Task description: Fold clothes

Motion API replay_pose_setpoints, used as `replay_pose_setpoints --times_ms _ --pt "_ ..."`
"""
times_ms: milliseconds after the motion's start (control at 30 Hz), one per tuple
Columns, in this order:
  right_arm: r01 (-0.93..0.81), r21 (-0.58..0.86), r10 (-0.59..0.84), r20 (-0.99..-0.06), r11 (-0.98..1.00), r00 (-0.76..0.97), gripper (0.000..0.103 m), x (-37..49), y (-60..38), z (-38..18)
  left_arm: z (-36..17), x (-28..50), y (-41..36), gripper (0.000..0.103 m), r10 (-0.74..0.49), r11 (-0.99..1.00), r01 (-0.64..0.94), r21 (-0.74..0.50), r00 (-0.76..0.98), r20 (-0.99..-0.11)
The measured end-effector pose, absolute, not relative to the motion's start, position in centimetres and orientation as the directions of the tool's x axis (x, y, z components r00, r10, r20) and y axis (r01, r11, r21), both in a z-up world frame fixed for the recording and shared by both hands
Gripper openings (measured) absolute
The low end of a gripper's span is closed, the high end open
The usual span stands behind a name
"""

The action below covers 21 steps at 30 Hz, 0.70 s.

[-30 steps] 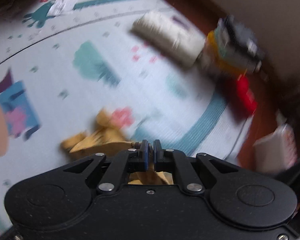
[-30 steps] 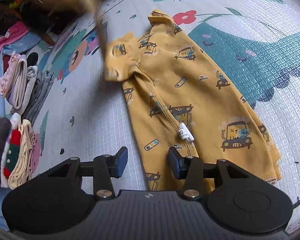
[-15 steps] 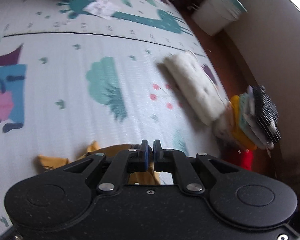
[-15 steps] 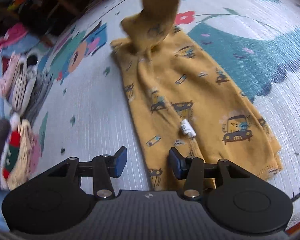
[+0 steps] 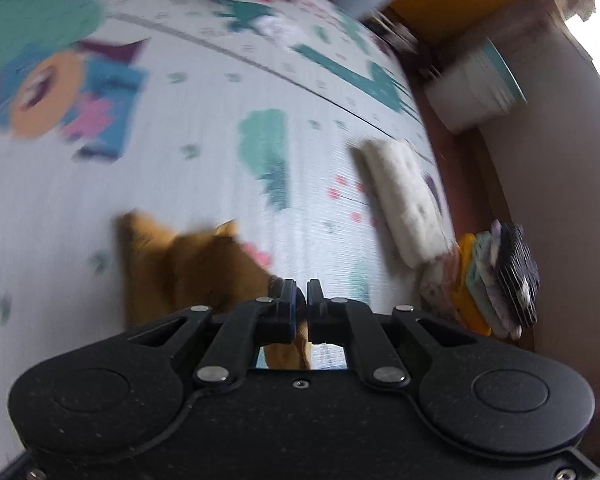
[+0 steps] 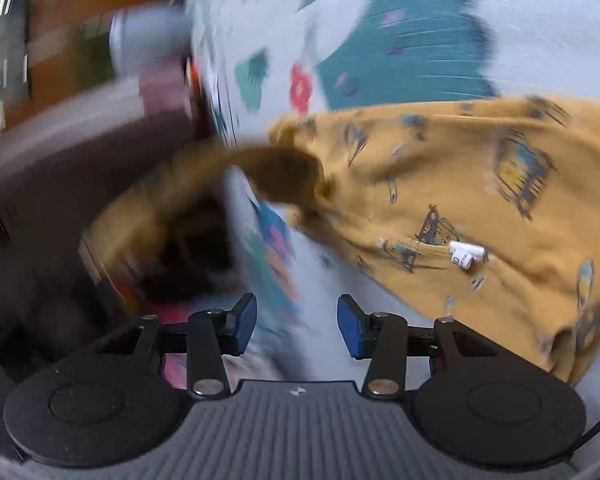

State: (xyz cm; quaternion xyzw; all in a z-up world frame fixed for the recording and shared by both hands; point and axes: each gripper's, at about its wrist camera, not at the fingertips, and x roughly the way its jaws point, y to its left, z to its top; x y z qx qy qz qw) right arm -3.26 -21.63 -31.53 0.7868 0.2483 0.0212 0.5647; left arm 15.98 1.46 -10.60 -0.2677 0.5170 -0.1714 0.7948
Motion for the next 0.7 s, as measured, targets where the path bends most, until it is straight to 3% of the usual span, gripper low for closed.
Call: replay_pose_setpoints --times_ms 133,333,533,700 --pt "0.325 0.817 0.365 -0.153 -0.476 0.918 0.049 -5.0 -21.3 -33.5 -12.9 12.1 4.0 0.003 -0.505 0.792 -0.123 -0.598 0.417 -0.755" --pt "0.362 0.801 0.402 -0.168 -0.476 0.9 0.059 -5.0 -20.1 -33.2 -15.4 9.3 4.9 0.003 -0.453 0.784 -0.242 -0.572 0.408 -0.793" --pt "0.361 0.817 0.418 -0.165 -0.45 0.894 0.061 -3.5 -20.2 -32.8 -17.7 6.2 4.5 0.003 -0.436 0.783 -0.297 -0.547 0.365 -0.823" --pt "0.394 0.836 0.434 -0.214 -0.382 0.875 0.06 -3.5 -20.8 -32.5 -19.2 4.1 4.0 0.003 -0.429 0.798 -0.313 -0.516 0.306 -0.85"
